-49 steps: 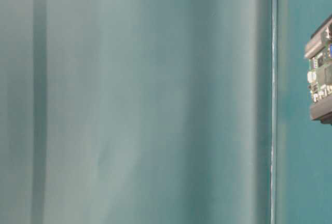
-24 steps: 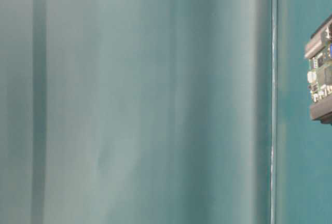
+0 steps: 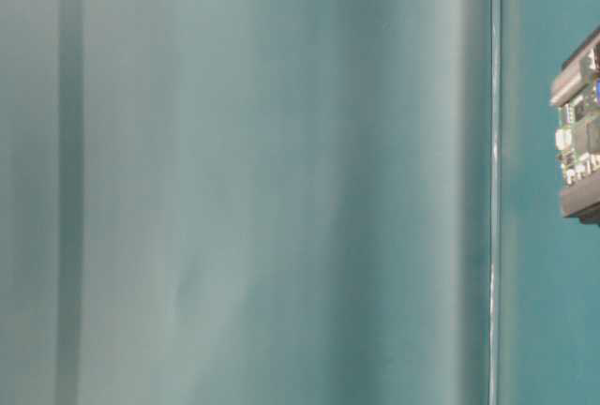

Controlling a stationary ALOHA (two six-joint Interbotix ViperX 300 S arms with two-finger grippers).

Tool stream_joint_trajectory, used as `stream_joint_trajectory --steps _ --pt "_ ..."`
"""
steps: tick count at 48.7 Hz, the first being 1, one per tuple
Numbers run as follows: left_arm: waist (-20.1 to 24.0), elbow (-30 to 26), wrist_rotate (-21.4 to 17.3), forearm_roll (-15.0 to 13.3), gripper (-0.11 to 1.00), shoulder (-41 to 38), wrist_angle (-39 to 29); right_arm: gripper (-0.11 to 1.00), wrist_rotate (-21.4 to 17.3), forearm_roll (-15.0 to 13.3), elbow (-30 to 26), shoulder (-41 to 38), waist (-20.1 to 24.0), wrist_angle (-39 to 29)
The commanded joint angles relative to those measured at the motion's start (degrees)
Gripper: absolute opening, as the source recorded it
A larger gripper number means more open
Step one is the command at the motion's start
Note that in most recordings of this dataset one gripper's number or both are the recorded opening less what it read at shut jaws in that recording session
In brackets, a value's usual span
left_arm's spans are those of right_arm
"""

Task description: Insert the USB into the fixed PCB.

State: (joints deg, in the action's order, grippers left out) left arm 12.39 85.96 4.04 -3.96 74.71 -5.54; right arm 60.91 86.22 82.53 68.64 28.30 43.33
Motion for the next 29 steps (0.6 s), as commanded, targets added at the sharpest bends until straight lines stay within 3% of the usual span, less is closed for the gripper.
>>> stream_joint_trajectory --steps 1,7,17,23,29 --pt "0.0 -1.6 0.2 0.2 0.03 -0.4 0.3 0.86 1.2 -3.3 -5.0 -5.7 -4.7 1.1" --pt "0.0 -1.6 0.2 0.2 0.03 -0.4 0.3 0.86 1.7 -4.0 -5.9 -9.8 -14.8 -2.8" --pt "0.0 -1.6 0.2 0.2 0.03 -0.4 0.3 0.86 1.6 -5.7 -3.0 -4.6 -29.9 -24.1" --pt "0.0 -1.6 0.2 0.2 0.03 -0.4 0.3 0.86 1.5 -5.7 -0.2 1.3 -35.1 -32.1" --pt "0.0 -1.6 0.1 0.2 0.03 -0.4 0.2 0.86 1.4 -5.7 2.5 7.6 -36.4 -36.0"
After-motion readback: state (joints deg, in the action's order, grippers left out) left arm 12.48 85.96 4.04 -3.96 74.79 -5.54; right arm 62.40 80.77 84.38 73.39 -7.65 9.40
